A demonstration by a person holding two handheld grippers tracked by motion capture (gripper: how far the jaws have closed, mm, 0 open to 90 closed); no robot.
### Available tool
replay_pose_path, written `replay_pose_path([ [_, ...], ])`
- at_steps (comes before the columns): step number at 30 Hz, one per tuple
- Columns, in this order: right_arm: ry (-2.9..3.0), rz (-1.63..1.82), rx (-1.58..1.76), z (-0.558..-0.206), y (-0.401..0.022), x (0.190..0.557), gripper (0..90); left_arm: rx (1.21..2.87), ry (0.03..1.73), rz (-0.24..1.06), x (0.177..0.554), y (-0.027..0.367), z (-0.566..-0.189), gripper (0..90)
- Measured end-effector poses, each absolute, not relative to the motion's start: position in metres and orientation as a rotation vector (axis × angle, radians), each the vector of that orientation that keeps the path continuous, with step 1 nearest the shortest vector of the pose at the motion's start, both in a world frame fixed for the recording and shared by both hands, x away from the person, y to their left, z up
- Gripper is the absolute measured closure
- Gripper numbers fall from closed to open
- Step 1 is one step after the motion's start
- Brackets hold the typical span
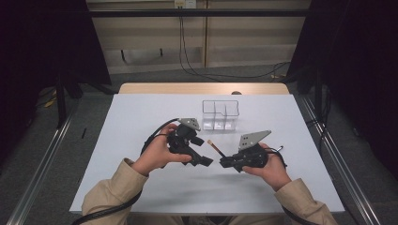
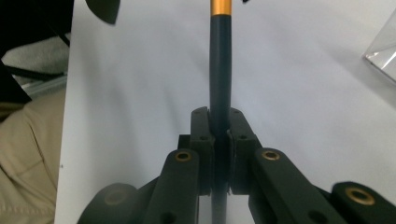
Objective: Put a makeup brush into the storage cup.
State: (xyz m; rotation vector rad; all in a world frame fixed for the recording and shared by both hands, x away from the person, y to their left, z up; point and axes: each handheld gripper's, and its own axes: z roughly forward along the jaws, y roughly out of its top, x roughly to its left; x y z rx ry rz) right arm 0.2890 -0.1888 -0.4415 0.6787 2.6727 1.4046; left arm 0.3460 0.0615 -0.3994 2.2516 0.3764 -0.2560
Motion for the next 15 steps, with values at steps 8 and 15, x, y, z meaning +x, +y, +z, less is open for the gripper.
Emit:
replay_pose_path([
  [8, 2.573, 1.522, 0.742, -0.4392, -0.189, 0.2885, 84.0, 2.192, 0.395, -0.268, 0.3469, 0.0645, -0.3998, 9.5],
  [15, 2.527, 1.608, 0.771, -0.4417, -0.187, 0.2886, 84.0, 2.133, 0.404, -0.273, 0.3476, 0.0674, -0.4004, 10.3],
])
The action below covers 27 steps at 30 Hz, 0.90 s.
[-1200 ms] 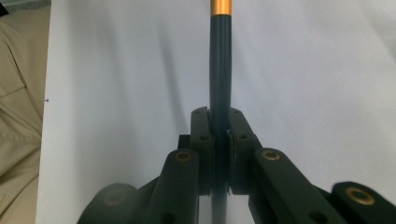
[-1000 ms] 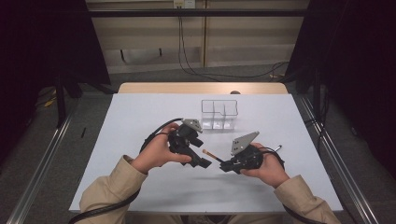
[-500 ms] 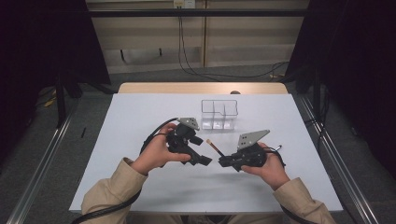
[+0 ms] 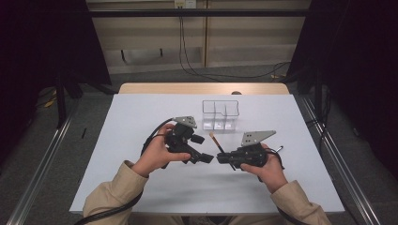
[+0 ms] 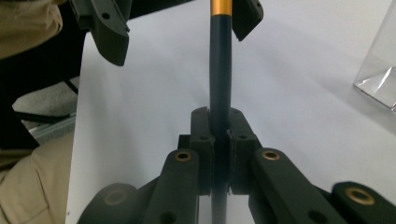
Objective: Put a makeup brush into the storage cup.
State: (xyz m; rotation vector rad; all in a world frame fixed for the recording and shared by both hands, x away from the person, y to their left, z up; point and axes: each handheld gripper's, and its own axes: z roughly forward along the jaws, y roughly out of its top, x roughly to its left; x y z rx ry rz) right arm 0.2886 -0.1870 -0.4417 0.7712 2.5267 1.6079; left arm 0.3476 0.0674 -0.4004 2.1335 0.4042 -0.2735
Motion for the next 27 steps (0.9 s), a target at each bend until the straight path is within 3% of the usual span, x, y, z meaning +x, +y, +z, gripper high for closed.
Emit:
replay_pose_path([
  [14, 2.417, 1.722, 0.83, -0.4421, -0.1818, 0.2891, 84.0, 2.002, 0.42, -0.283, 0.3477, 0.0698, -0.4011, 17.2],
  [22, 2.38, 1.744, 0.845, -0.4404, -0.1813, 0.2895, 84.0, 1.927, 0.411, -0.287, 0.347, 0.0685, -0.4029, 30.6],
  [27, 2.371, 1.733, 0.851, -0.4405, -0.1813, 0.2893, 84.0, 1.885, 0.417, -0.297, 0.3469, 0.0676, -0.403, 43.4],
])
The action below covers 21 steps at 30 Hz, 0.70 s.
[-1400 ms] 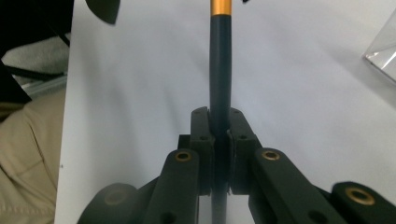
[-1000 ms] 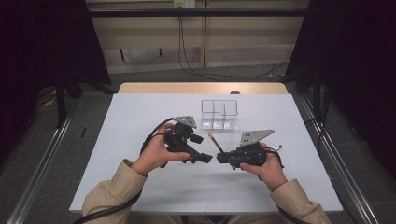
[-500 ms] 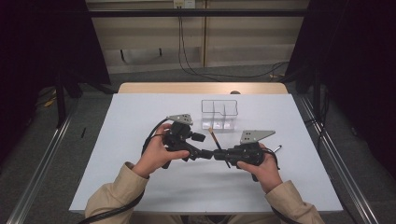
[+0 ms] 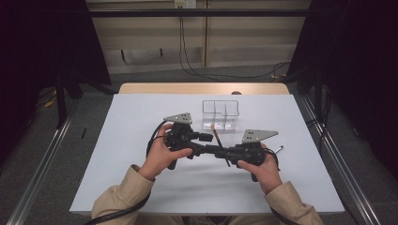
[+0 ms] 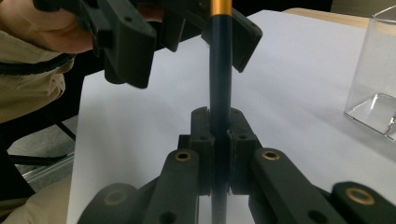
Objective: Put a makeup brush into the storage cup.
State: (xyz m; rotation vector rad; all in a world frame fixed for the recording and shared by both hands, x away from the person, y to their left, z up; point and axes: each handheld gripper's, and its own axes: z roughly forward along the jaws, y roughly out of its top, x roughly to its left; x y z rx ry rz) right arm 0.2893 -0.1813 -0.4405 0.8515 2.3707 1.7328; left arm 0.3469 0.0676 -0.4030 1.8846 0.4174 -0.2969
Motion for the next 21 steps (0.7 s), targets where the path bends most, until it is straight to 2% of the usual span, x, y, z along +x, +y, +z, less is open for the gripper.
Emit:
replay_pose_path([
  [13, 2.329, 1.722, 0.873, -0.4396, -0.1782, 0.2887, 84.0, 1.864, 0.429, -0.29, 0.3435, 0.0607, -0.4016, 64.5],
  [21, 2.318, 1.737, 0.889, -0.4392, -0.175, 0.2889, 84.0, 1.865, 0.433, -0.272, 0.3425, 0.0583, -0.403, 72.4],
])
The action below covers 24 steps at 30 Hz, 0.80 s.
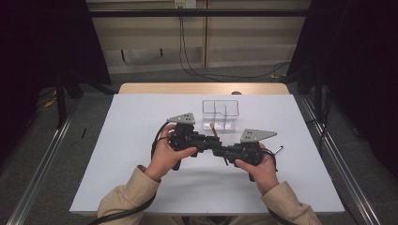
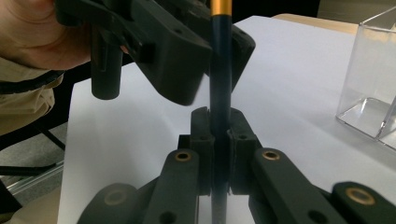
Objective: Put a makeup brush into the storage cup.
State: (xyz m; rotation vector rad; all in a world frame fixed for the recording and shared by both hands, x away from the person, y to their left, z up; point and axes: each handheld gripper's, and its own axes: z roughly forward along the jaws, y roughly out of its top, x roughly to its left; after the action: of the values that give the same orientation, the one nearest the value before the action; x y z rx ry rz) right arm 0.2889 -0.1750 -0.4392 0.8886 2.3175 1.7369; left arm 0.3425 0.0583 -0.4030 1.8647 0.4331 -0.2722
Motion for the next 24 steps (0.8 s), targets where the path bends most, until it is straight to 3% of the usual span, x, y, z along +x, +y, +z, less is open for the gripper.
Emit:
replay_pose_path([
  [11, 2.299, 1.768, 0.885, -0.437, -0.168, 0.288, 83.9, 1.85, 0.436, -0.269, 0.342, 0.056, -0.405, 81.6],
  [24, 2.28, 1.818, 0.922, -0.44, -0.164, 0.289, 83.2, 1.823, 0.434, -0.254, 0.34, 0.053, -0.405, 82.6],
])
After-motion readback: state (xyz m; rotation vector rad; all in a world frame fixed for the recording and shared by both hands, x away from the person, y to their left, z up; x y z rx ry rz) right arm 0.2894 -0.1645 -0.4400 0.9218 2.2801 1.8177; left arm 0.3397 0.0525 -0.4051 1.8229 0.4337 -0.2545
